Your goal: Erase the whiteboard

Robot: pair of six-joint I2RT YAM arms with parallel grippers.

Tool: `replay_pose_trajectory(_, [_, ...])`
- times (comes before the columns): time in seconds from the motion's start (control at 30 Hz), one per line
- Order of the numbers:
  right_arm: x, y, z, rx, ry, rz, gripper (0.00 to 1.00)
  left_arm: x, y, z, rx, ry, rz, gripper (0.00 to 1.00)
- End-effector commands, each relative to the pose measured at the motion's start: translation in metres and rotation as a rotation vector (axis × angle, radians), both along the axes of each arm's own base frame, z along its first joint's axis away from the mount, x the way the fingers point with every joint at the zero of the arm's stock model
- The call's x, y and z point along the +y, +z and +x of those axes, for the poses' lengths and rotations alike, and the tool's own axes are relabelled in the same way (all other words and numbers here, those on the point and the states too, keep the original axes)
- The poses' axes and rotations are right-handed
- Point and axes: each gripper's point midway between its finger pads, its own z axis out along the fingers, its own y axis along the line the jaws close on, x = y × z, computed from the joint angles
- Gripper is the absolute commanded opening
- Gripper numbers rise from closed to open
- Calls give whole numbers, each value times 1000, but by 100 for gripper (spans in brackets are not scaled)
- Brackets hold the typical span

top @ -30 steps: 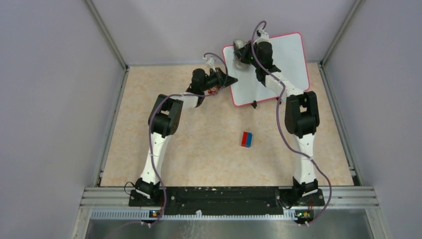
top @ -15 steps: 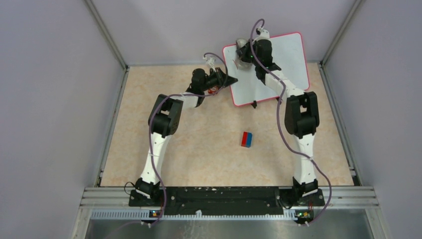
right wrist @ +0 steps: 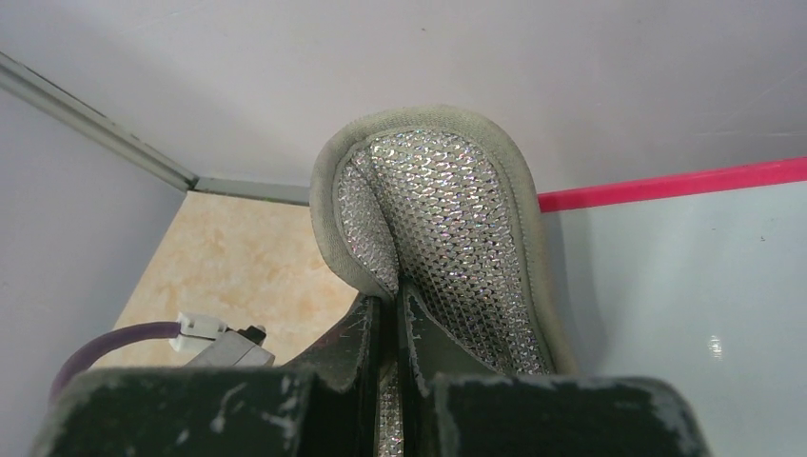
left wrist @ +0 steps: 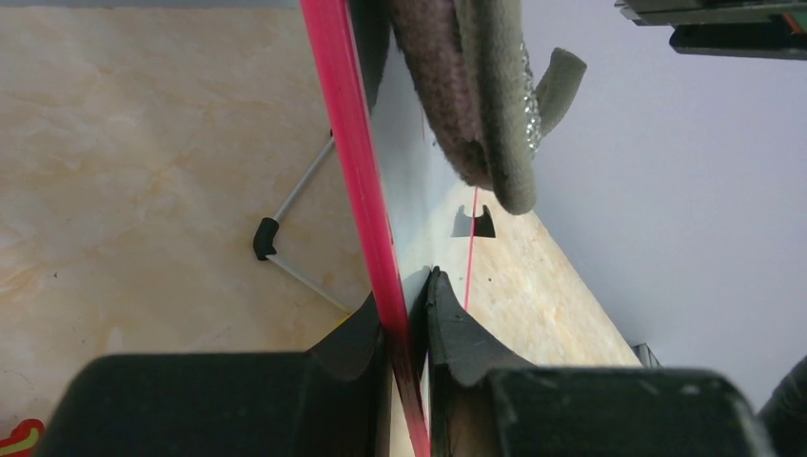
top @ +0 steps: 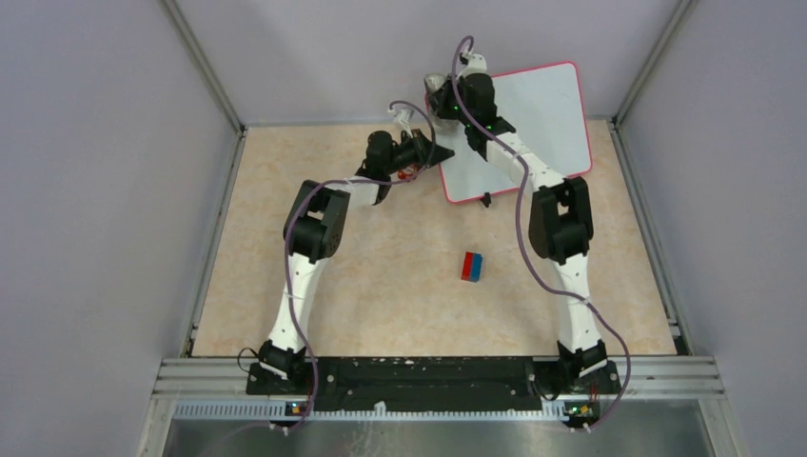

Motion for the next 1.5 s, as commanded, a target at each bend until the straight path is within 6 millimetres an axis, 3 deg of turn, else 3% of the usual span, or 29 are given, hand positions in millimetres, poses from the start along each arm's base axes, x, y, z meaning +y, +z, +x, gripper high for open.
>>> replay_pose_trajectory(0.0, [-52, -67, 12, 177, -132, -95, 0, 24, -32, 16, -75, 74, 158, 0])
replay_pose_trajectory(0.1, [-96, -78, 18, 220, -231, -100, 0, 25, -33, 17, -75, 76, 158, 0])
replay_pose_trajectory(0.2, [-127, -88, 17, 251, -298, -134, 0, 25, -32, 17, -76, 75, 158, 0])
replay_pose_trajectory(0.3, [-144, -92, 10, 263, -348, -169, 0, 25, -33, 17, -75, 76, 158, 0])
replay_pose_trajectory(0.4, [-144, -91, 4, 258, -339, -166, 0, 25, -33, 17, -76, 76, 157, 0])
replay_pose_trajectory(0.47, [-133, -90, -1, 256, -304, -147, 0, 25, -33, 17, -74, 76, 157, 0])
replay_pose_trajectory(0.53, [-110, -85, -6, 235, -246, -122, 0, 24, -34, 17, -73, 75, 156, 0])
replay_pose_trajectory(0.77, [5, -73, -39, 184, -10, -80, 0, 24, -35, 18, -70, 72, 156, 0])
replay_pose_trajectory(0.87, [24, -69, -47, 175, 38, -51, 0, 24, -35, 18, -71, 72, 158, 0])
replay_pose_trajectory(0.97, [24, -71, -49, 183, 38, -46, 0, 24, -35, 18, -72, 72, 158, 0])
replay_pose_trajectory(1.07, [7, -73, -45, 183, -7, -72, 0, 24, -36, 18, -71, 72, 159, 0])
replay_pose_trajectory(1.17, [-36, -86, -38, 224, -69, -35, 0, 24, -34, 18, -73, 72, 158, 0])
replay_pose_trajectory(1.33, [-129, -108, -28, 302, -241, 33, 0, 24, -35, 17, -70, 70, 156, 0])
replay_pose_trajectory(1.47, [-163, -117, -29, 326, -318, 15, 0, 24, -34, 17, -73, 71, 155, 0])
